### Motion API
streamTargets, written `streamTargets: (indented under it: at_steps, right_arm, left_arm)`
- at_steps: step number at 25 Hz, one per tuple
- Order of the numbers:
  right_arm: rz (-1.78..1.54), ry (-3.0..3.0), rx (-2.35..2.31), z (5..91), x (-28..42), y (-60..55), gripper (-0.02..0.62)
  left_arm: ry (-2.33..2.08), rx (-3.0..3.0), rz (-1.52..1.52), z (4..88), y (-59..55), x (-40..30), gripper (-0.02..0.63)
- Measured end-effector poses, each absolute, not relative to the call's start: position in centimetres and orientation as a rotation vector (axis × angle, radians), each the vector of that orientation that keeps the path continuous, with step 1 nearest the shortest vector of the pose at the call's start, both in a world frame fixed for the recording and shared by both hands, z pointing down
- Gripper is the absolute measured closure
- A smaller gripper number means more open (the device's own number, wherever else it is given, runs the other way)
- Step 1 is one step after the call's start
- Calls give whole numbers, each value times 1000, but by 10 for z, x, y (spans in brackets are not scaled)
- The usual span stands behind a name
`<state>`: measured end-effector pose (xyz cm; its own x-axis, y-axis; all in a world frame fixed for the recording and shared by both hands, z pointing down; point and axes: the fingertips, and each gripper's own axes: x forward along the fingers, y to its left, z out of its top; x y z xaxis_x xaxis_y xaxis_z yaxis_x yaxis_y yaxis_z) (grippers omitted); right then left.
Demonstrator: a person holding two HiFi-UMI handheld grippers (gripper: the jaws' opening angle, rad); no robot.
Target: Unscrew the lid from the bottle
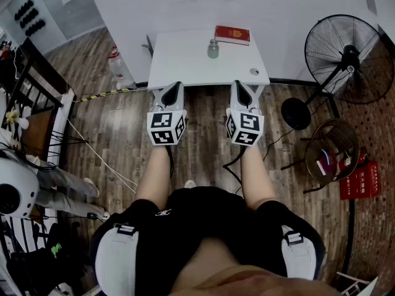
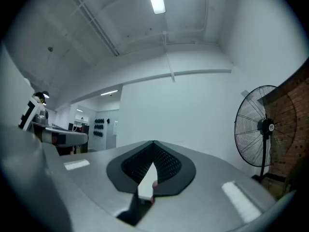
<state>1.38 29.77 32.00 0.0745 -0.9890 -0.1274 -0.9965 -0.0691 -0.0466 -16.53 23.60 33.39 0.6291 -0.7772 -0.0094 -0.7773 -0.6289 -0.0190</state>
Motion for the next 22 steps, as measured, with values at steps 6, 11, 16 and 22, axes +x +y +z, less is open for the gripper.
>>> streamTargets:
  at_steps: [6,11,16,22]
  right_arm:
    - [61,2071,-2147,320,20,287,594]
    - [64,2075,-2154,322,21,280,594]
    - [61,2059,-2160,321,26,273,594]
    - [75,2053,-2170,321,19,261,594]
  left_arm:
    - [1315,-2792,-18,330,228,-152,552]
    - [1309,-2780,-12,327,222,-147,552]
    - [1302,-2757,-49,331,212,-141,552]
    - [1302,-2777,-46,336,195,-144,552]
